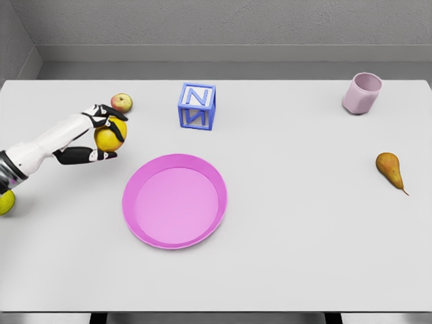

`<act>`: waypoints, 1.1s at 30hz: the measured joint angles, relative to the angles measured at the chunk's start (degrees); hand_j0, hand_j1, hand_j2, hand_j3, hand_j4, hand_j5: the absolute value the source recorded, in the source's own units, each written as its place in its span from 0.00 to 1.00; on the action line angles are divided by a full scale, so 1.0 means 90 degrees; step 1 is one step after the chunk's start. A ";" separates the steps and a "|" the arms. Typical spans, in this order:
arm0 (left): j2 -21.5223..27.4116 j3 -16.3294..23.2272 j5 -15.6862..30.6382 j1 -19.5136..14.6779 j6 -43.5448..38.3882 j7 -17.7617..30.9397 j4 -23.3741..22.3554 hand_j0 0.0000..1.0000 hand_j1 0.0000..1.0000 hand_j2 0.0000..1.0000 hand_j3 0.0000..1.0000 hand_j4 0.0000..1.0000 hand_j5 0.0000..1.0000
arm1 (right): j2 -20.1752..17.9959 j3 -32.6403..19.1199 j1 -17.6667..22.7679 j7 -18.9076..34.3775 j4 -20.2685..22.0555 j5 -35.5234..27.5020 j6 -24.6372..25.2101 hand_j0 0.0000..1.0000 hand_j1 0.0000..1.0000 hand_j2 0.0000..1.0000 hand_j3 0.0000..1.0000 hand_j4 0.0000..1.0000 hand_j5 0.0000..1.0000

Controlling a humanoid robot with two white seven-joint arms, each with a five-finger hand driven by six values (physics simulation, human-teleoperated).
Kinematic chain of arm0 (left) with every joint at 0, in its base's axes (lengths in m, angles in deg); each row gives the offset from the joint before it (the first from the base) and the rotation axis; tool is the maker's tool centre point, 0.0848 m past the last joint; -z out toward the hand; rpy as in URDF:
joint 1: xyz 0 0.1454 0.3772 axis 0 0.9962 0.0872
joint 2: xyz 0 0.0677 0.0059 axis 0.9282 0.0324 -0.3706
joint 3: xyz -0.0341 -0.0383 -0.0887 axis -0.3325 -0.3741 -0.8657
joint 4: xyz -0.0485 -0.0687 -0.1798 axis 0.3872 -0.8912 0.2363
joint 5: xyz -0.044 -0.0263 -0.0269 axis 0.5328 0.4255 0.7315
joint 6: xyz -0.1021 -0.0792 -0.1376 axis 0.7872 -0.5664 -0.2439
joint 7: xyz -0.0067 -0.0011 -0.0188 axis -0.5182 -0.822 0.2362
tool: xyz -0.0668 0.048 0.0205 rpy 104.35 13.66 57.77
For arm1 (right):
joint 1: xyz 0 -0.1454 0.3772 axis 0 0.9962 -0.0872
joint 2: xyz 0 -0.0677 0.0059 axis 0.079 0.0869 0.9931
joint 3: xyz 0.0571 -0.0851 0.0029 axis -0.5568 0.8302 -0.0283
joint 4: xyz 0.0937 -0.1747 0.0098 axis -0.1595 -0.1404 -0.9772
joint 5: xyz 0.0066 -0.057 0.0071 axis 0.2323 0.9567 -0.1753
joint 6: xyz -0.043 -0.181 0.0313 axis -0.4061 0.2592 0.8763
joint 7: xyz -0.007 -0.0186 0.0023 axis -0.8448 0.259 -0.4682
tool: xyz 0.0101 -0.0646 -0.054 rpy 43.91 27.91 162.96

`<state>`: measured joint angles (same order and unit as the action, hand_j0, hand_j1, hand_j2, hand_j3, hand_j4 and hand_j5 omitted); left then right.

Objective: Put the lemon on the plate with left arm

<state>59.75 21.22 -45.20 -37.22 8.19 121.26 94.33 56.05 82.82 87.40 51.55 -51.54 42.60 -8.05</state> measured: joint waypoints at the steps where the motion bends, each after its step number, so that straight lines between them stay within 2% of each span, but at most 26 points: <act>1: 0.0002 0.0000 0.0005 0.0049 0.0002 0.0000 0.0052 0.42 0.42 0.42 0.42 0.42 0.42 | 0.0000 0.0000 0.0000 0.0000 0.0001 0.0000 0.0000 1.00 1.00 1.00 1.00 1.00 1.00; 10: 0.0005 0.0013 0.0012 0.0498 0.0006 0.0001 0.0821 0.41 0.41 0.41 0.41 0.41 0.41 | 0.0000 0.0000 0.0000 0.0000 0.0000 0.0003 0.0000 1.00 1.00 1.00 1.00 1.00 1.00; 21: 0.0004 0.0091 -0.0029 0.0801 0.0006 0.0003 0.1726 0.42 0.42 0.42 0.42 0.42 0.42 | 0.0000 0.0000 0.0000 0.0000 0.0001 0.0004 0.0000 1.00 1.00 1.00 1.00 1.00 1.00; 22: 0.0002 0.0095 -0.0030 0.0801 0.0005 0.0002 0.1770 0.44 0.44 0.44 0.44 0.44 0.44 | 0.0000 0.0000 0.0000 0.0000 0.0000 0.0004 0.0000 1.00 1.00 1.00 1.00 1.00 1.00; 24: -0.0002 0.0100 -0.0046 0.0801 0.0004 0.0003 0.1822 0.77 0.77 0.77 0.77 0.77 0.77 | 0.0000 0.0000 0.0000 0.0000 0.0000 0.0004 0.0000 1.00 1.00 1.00 1.00 1.00 1.00; 25: -0.0005 0.0101 -0.0060 0.0801 0.0003 0.0002 0.1835 0.96 0.96 0.96 0.96 0.96 0.96 | 0.0000 0.0000 0.0000 0.0000 0.0002 0.0002 0.0000 1.00 1.00 1.00 1.00 1.00 1.00; 26: -0.0005 0.0101 -0.0081 0.0791 0.0002 0.0000 0.1843 1.00 1.00 1.00 1.00 1.00 1.00 | 0.0000 0.0000 0.0000 0.0000 0.0001 0.0002 0.0000 1.00 1.00 1.00 1.00 1.00 1.00; 33: -0.0004 0.0095 -0.0171 0.0791 0.0002 0.0004 0.1859 1.00 1.00 1.00 1.00 1.00 1.00 | 0.0000 0.0000 0.0000 0.0000 -0.0001 0.0002 0.0000 1.00 1.00 1.00 1.00 1.00 1.00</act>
<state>59.72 22.08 -46.74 -30.10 8.21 121.29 111.06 56.05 82.82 87.40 51.55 -51.55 42.61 -8.05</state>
